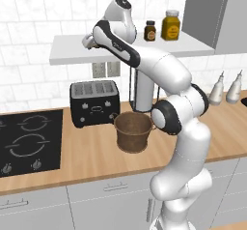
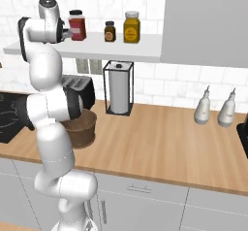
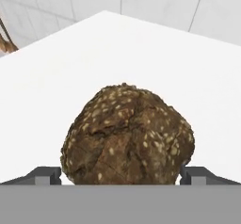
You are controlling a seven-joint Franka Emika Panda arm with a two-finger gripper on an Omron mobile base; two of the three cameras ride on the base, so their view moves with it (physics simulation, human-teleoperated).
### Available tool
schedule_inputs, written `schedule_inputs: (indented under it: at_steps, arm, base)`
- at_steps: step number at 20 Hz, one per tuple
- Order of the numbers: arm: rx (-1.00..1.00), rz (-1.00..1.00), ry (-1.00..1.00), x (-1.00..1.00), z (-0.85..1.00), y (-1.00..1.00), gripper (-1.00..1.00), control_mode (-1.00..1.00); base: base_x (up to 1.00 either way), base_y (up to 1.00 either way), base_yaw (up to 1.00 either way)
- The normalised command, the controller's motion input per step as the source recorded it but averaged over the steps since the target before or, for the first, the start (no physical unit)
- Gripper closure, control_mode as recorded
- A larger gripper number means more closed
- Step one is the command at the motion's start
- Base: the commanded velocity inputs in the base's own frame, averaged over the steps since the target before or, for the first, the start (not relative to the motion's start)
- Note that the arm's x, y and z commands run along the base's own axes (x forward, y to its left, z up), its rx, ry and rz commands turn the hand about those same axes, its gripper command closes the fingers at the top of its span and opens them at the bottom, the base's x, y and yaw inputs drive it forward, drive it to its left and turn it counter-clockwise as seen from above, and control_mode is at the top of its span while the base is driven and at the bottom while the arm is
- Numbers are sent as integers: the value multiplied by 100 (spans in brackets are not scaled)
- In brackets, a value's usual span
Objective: Open the cabinet, pick up the bread from the cabinet and place it in the basket. Then move the basket to the dining counter.
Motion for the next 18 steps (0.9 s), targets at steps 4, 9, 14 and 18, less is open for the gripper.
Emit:
schedule_inputs:
  at_steps: [4, 9, 14, 18]
  arm:
    - [-5, 1, 0, 33, -8, 12, -100, -100]
    - [-9, 0, 0, 44, -31, 13, 100, -100]
    - [-7, 0, 0, 18, -10, 4, 100, -100]
    - [-5, 0, 0, -1, 0, 0, 100, -100]
  base:
    - [0, 0, 0]
    - [0, 0, 0]
    - [0, 0, 0]
    - [0, 0, 0]
